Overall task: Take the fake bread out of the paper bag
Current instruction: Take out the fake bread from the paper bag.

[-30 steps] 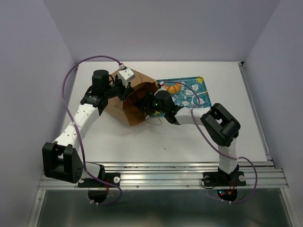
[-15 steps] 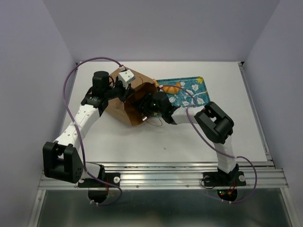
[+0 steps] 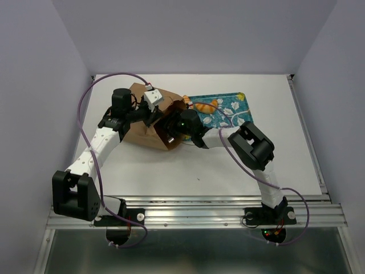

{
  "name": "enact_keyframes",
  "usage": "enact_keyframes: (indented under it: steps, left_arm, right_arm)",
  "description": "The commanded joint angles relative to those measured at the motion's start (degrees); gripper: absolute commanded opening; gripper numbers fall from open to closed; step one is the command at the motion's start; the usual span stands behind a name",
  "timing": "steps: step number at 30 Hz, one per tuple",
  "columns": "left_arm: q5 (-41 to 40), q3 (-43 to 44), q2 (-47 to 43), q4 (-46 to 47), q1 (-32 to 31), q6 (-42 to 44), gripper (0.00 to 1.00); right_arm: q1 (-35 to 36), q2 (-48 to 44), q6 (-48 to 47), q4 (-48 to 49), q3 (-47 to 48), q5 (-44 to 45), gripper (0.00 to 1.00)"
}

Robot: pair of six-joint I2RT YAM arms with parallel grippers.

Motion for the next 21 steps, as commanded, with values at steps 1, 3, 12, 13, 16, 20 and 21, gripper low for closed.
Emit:
enact_keyframes:
  steps: [1,3,12,13,16,20,21]
  left_arm:
    - [8.8,-0.1,-3.2,3.5,-0.6,3.2,0.00]
    - [8.8,-0.2,-3.0,3.4,-0.6,3.7,0.00]
    - [8.9,-1.1,-3.4,3.0,-0.6,5.0,0.00]
    - [8.9,-1.1,-3.5,3.0,-0.6,4.9,0.00]
    - [8.3,-1.0,-3.6,3.0,-0.6,4.4,0.00]
    - [6.5,-1.3,-4.0,3.4,-0.6,3.1,0.00]
    - [5.7,-1.5,-4.3,3.5,-0.6,2.7,0.00]
  right_arm:
    - [0.7,1.3,1.0,4.6,3.0,-3.7,0.59]
    - [0.7,1.3,0.9,5.1,2.8,-4.7,0.59]
    - [0.7,2.1,-0.2,6.5,2.7,-7.8,0.49]
    - [0.7,2.0,-0.2,6.5,2.7,-7.7,0.47]
    - [0.7,1.5,-0.6,6.5,1.9,-7.0,0.36]
    - [0.7,-0.4,-1.1,6.6,-0.5,-5.3,0.23]
    - [0.7,-0.9,-1.4,6.7,-0.9,-4.6,0.20]
